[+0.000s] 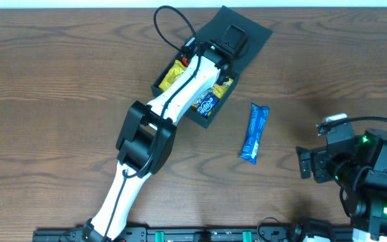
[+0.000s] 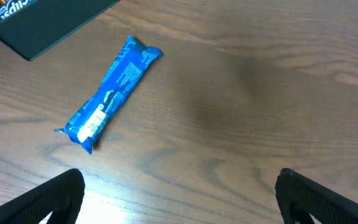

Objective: Pack container

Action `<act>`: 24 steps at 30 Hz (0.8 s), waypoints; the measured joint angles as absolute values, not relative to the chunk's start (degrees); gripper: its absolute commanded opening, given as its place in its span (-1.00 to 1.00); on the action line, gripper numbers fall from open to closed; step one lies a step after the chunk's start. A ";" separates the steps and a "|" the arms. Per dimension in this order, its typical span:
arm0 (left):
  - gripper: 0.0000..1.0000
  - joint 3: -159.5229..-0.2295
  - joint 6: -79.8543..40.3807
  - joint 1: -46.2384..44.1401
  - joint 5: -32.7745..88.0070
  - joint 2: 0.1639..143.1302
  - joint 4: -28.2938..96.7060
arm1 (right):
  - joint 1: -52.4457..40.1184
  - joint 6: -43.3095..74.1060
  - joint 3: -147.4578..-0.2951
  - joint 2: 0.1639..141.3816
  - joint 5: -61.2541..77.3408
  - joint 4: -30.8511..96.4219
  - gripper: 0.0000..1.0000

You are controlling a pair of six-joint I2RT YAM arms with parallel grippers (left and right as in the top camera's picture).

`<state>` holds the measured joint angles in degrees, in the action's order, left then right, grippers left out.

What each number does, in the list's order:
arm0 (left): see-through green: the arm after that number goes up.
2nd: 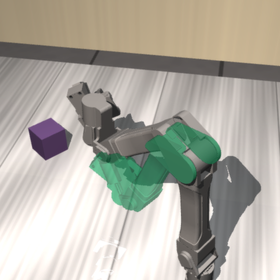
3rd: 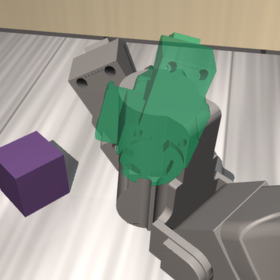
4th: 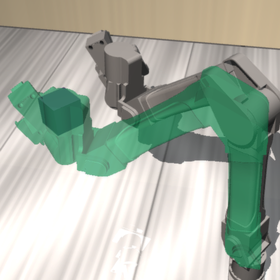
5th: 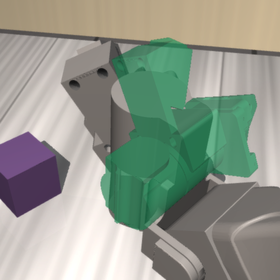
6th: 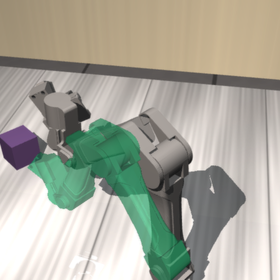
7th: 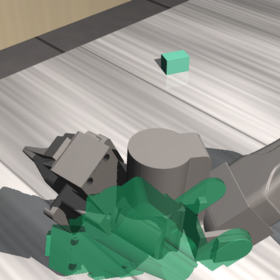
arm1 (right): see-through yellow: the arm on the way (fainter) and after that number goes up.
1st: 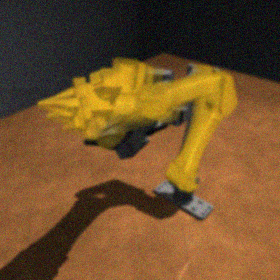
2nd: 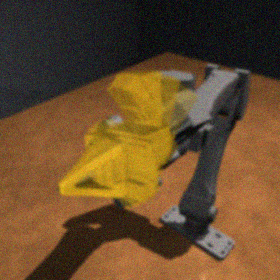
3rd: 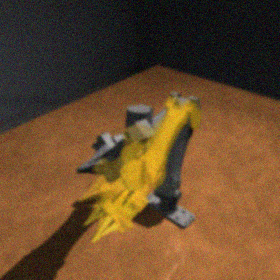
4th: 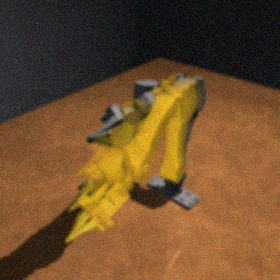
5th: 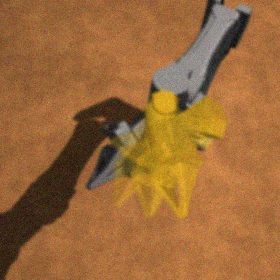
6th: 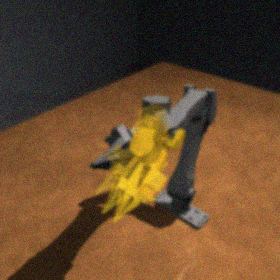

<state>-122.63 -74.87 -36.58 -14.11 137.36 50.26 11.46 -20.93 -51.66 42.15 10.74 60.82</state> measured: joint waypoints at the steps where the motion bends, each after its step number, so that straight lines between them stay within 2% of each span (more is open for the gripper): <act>1: -0.88 -122.63 -74.74 -36.80 -14.11 137.36 51.22 | 11.46 -20.93 -51.66 42.15 10.74 60.80 0.98; 13: -0.88 -122.63 -76.47 -37.30 -13.54 135.00 57.76 | 11.46 -20.93 -51.66 42.15 10.74 60.82 0.99; 15: -0.79 -122.63 -76.53 -37.30 -13.34 135.00 58.13 | 11.46 -20.93 -51.66 42.15 10.74 60.82 0.98; 18: -0.78 -122.63 -76.69 -37.30 -13.26 135.00 58.19 | 11.46 -20.93 -51.66 42.15 10.74 60.82 0.98; 19: -0.67 -122.63 -76.66 -37.30 -13.26 135.00 58.30 | 11.46 -20.93 -51.66 42.15 10.74 60.82 0.99; 21: -0.57 -122.63 -76.47 -37.30 -13.26 135.00 58.52 | 11.46 -20.93 -51.66 42.15 10.74 60.82 0.98; 24: -0.52 -122.63 -76.44 -37.30 -13.26 135.00 58.81 | 11.46 -20.93 -51.66 42.15 10.74 60.82 0.99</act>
<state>-122.63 -76.44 -37.30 -13.26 135.00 58.81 11.46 -20.93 -51.66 42.15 10.74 60.82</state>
